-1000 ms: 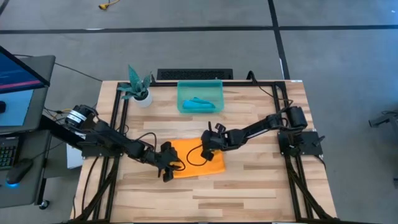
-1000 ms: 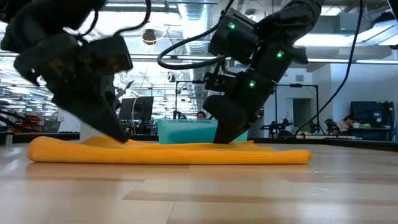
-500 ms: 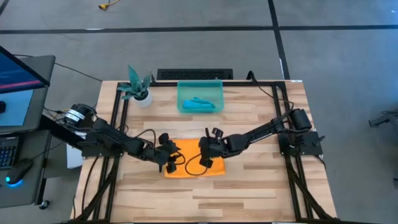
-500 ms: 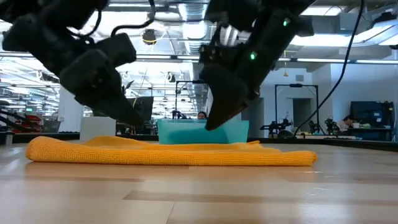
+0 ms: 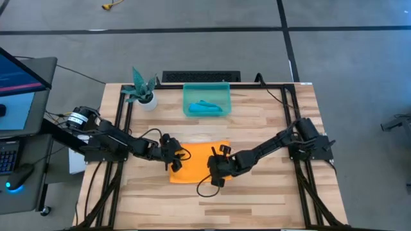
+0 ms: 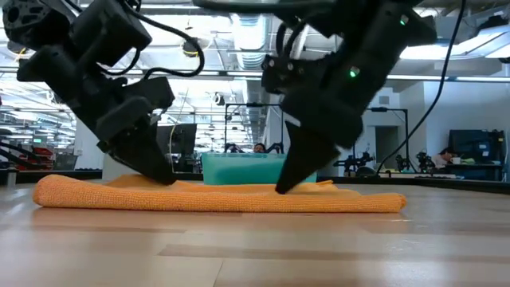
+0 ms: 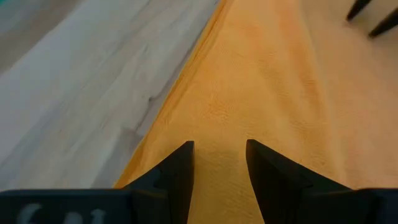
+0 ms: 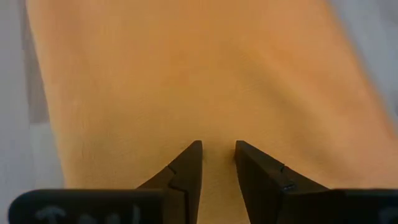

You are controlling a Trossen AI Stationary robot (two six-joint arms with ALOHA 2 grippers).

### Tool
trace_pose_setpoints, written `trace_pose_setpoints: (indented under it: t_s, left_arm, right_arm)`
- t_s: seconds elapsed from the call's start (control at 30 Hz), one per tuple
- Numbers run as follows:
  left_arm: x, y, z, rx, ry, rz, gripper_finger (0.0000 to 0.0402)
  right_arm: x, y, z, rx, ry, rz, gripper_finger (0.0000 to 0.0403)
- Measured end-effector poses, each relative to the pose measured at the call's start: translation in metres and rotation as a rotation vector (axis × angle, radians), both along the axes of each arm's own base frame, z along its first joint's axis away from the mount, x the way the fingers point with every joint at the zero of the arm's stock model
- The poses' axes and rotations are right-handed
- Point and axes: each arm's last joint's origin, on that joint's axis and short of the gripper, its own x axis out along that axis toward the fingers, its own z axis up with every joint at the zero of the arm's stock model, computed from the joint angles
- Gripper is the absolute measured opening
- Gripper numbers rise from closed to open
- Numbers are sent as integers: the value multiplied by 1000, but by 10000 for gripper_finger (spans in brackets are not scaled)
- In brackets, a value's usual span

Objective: Roll microfiber towels into tight, uniform cylinder then place into a basket
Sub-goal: Roll the orange microfiber cloth

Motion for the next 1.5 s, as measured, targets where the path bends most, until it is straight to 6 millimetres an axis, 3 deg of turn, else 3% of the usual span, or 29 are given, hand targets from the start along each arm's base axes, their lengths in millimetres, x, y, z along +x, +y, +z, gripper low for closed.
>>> trace_pose_setpoints:
  t_s: [0.33, 0.6, 0.87, 1.07, 1.5]
  left_arm:
    - [-10, 1, -8, -114, 30, 137, 137]
    - [6, -18, 11, -85, -49, -23, 137]
    - [15, -37, 28, -49, -33, -84, 137]
    - [19, -47, 40, 28, 10, -75, 137]
    - [17, -62, 54, 114, 58, -78, 137]
  right_arm:
    - [-4, 0, -1, 105, 85, 44, 120]
    - [-9, 2, 17, 115, 56, 54, 120]
    - [-30, 24, 37, 147, 90, 105, 120]
    - [-36, 30, 32, 136, 138, 104, 120]
    - [-39, 6, 17, 195, 215, -14, 120]
